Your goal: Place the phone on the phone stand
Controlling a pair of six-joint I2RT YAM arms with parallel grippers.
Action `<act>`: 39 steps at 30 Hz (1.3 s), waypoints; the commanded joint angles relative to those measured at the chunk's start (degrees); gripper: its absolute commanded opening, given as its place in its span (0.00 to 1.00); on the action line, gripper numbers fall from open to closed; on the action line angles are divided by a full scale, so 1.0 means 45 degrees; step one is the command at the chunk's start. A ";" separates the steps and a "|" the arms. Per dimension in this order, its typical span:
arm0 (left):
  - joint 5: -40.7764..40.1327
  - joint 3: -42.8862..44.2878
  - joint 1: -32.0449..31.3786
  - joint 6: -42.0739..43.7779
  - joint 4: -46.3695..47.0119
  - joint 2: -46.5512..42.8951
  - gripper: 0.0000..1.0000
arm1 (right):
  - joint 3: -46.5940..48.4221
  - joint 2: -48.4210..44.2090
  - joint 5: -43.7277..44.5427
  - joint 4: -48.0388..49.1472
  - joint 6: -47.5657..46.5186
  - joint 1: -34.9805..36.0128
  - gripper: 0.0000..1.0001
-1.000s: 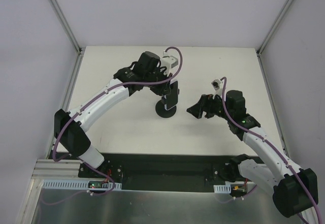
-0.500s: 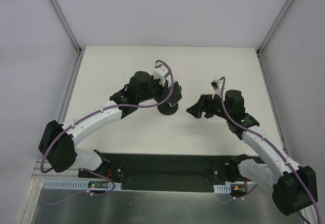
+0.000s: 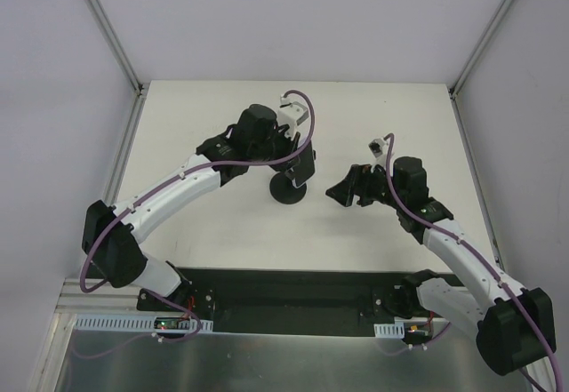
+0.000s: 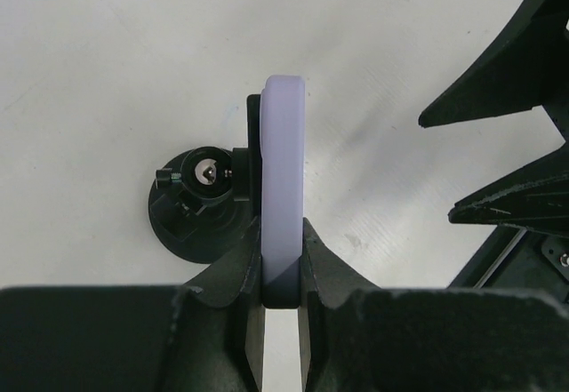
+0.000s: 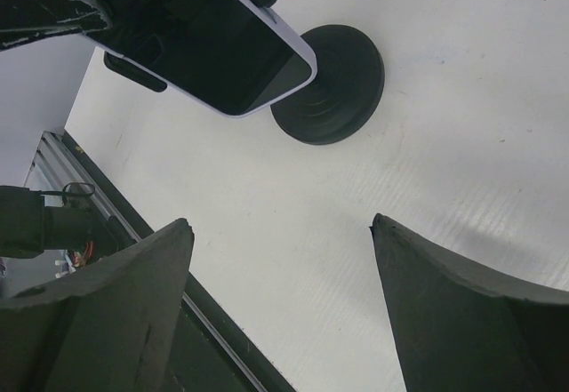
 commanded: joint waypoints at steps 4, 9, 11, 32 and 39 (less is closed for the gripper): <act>0.0415 0.0847 0.0021 0.0119 -0.1969 0.0053 0.00 | 0.0076 0.0125 -0.0308 0.0576 0.0102 -0.0065 0.84; -0.0580 0.0886 0.0021 -0.0739 -0.2027 -0.0143 0.00 | -0.0274 0.0496 -0.0193 0.1238 0.0255 0.0169 0.81; -0.0834 0.0750 0.0021 -0.1208 -0.2027 -0.0240 0.00 | -0.0645 0.0981 0.0197 0.2170 0.1517 0.0189 0.75; -0.1734 -0.0578 -0.0076 -0.3065 -0.2008 -0.1021 0.00 | 0.1071 1.0007 0.0921 0.9932 0.8754 0.1849 0.01; -0.1403 -0.0579 -0.0096 -0.2481 -0.2086 -0.1197 0.00 | 0.1795 1.0829 0.1720 0.7748 0.7760 0.2083 0.01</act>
